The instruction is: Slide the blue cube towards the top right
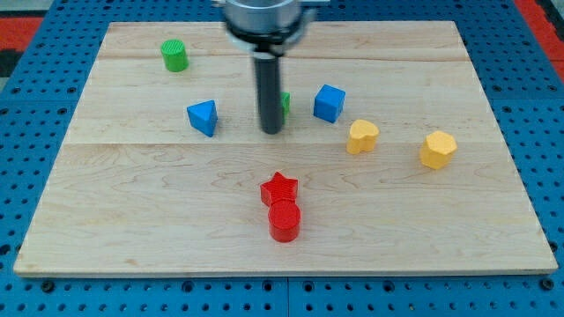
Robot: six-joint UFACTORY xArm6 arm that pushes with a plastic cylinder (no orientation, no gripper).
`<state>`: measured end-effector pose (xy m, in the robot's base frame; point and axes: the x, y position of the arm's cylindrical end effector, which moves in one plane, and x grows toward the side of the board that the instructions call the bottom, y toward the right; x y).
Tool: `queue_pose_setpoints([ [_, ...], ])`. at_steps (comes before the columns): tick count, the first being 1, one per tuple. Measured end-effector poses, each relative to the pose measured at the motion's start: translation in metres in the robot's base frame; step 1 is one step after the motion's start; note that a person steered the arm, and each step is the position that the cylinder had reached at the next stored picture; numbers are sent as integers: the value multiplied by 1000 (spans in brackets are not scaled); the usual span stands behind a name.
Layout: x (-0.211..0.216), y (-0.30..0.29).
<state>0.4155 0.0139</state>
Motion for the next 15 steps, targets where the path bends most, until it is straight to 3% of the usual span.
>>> queue_pose_setpoints([
  [1, -7, 55],
  [3, -43, 55],
  [6, -51, 27],
  [10, -116, 79],
  [12, -117, 65],
  [15, -117, 118],
])
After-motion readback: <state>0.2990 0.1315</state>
